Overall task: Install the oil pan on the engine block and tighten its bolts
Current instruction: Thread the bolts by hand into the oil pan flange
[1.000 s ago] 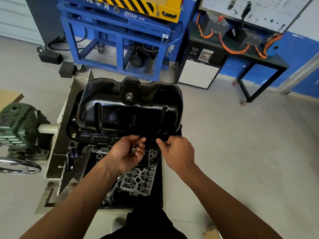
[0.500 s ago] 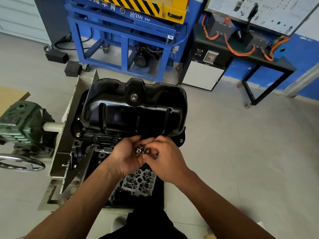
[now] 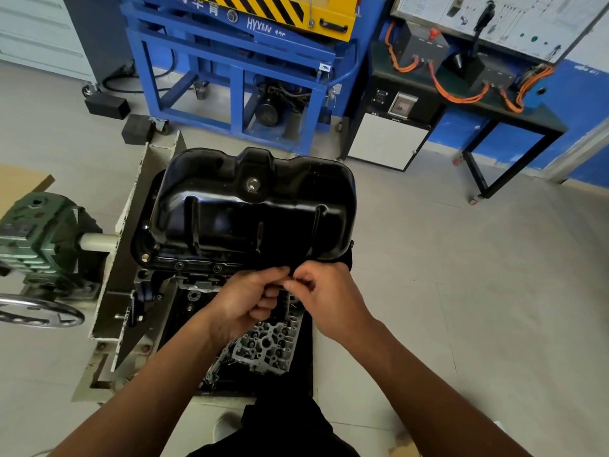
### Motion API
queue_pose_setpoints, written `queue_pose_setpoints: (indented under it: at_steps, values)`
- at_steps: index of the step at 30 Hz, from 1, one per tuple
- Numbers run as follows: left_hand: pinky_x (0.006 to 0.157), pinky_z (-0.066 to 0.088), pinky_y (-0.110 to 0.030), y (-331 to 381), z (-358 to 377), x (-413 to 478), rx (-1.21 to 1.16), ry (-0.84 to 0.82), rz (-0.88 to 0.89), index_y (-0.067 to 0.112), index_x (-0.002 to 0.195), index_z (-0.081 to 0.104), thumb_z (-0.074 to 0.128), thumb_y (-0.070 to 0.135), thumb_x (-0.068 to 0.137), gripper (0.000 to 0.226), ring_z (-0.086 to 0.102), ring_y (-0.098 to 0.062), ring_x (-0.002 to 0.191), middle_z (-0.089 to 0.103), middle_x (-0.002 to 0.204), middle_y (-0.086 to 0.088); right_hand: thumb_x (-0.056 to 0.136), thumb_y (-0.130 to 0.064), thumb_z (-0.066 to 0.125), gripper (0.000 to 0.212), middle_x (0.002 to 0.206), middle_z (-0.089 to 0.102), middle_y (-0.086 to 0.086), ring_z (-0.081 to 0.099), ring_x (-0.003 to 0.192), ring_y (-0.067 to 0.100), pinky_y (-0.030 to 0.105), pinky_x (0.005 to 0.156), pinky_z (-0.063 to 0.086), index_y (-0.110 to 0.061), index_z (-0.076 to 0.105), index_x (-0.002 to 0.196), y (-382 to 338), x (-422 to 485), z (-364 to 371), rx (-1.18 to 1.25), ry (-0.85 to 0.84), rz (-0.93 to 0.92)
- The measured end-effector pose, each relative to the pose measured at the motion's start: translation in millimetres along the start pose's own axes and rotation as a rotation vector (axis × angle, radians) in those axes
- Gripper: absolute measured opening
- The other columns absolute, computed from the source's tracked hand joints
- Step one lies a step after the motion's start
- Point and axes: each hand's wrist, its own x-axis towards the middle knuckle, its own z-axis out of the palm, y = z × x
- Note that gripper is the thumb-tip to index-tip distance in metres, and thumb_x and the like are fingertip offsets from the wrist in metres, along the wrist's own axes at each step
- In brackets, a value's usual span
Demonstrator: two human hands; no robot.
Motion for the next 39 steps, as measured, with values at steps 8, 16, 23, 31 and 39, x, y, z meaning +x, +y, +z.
queue_pose_setpoints:
  at_steps: [8,16,23,31,39]
  values:
    - [0.035,0.02,-0.019,-3,-1,-3,0.291,0.002,0.109,0.008,0.085,0.079,0.074,0.018,0.088,0.011,0.026,-0.006,0.042,0.038,0.05,0.006,0.08,-0.036,0.082,0.027,0.067,0.066,-0.011,0.061,0.056,0.002,0.022,0.054,0.05,-0.021,0.063,0.091,12,1,9,-0.033,-0.072,0.071]
    - [0.033,0.019,-0.017,-5,-4,3,0.196,0.019,0.047,0.002,0.089,0.07,0.07,0.019,0.092,0.018,0.024,-0.005,0.042,0.034,0.051,0.007,0.075,-0.023,0.087,0.02,0.065,0.067,-0.008,0.064,0.058,0.006,0.033,0.057,0.056,-0.016,0.068,0.074,18,-2,19,0.115,0.029,0.037]
    - [0.032,0.018,-0.016,-5,-8,8,0.176,-0.01,-0.02,0.006,0.077,0.071,0.073,0.015,0.089,0.015,0.025,-0.005,0.043,0.035,0.054,0.005,0.074,-0.021,0.088,0.019,0.066,0.066,-0.009,0.064,0.059,0.004,0.024,0.057,0.056,-0.014,0.07,0.076,20,-3,21,0.127,0.05,-0.005]
    - [0.026,0.019,-0.013,-12,-13,15,-0.204,-0.035,-0.141,0.006,0.086,0.063,0.067,0.018,0.08,0.014,0.025,-0.001,0.038,0.027,0.055,0.007,0.085,-0.007,0.076,0.015,0.087,0.073,-0.01,0.069,0.078,0.004,0.017,0.072,0.054,-0.01,0.078,0.1,21,-3,18,0.325,0.029,0.001]
    - [0.029,0.015,-0.014,-12,-12,19,-0.154,0.097,-0.108,0.003,0.098,0.068,0.052,0.022,0.103,0.025,0.023,-0.002,0.039,0.027,0.054,0.008,0.094,-0.009,0.065,0.007,0.081,0.068,0.001,0.063,0.071,0.014,0.035,0.065,0.054,-0.007,0.071,0.092,24,6,14,0.06,0.13,-0.068]
